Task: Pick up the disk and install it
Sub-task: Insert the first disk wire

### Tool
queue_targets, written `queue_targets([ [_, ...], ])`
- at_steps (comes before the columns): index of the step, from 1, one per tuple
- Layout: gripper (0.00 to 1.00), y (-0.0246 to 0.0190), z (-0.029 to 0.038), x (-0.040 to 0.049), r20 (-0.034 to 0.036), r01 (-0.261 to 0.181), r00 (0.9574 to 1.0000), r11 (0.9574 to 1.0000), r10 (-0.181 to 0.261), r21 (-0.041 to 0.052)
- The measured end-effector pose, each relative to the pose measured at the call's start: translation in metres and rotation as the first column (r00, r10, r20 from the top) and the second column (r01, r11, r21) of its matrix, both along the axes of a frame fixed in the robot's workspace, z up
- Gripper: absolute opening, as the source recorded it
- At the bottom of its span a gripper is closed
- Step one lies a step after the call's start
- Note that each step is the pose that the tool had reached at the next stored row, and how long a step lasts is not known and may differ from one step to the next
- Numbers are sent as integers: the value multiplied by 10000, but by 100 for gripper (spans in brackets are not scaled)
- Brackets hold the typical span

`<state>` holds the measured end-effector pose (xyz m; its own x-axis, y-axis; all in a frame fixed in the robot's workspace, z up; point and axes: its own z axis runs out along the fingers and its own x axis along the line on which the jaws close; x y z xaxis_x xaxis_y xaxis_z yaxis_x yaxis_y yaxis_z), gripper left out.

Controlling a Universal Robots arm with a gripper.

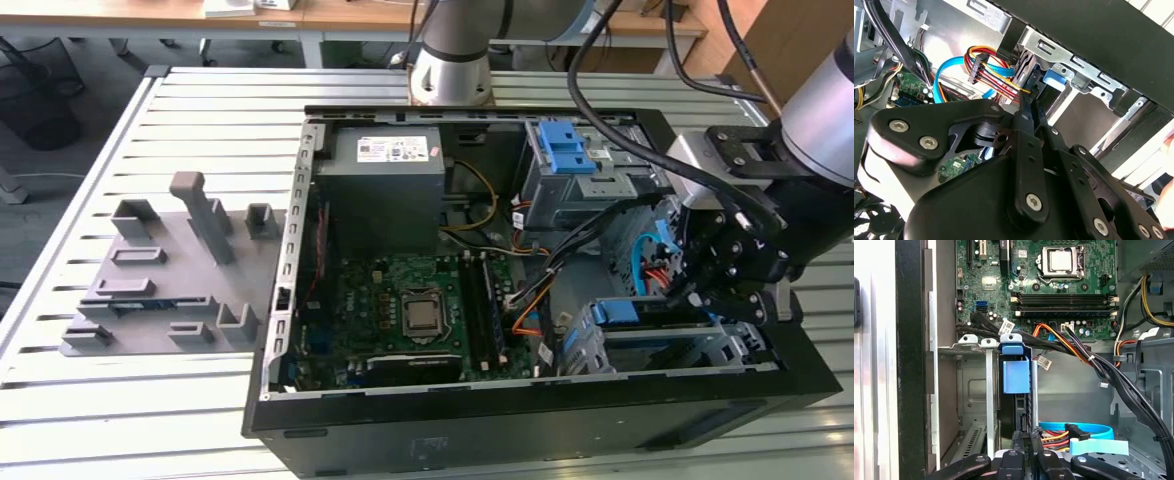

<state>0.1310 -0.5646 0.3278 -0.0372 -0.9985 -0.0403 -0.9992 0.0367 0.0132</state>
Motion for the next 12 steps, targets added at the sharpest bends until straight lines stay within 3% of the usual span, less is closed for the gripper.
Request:
queue_targets([
  [5,18,0,10,0,0,1,10000,10000,-1,6],
  [6,24,0,21,0,0,2,10000,10000,-2,3],
  [12,24,0,51,1,-1,1,10000,10000,-1,2],
])
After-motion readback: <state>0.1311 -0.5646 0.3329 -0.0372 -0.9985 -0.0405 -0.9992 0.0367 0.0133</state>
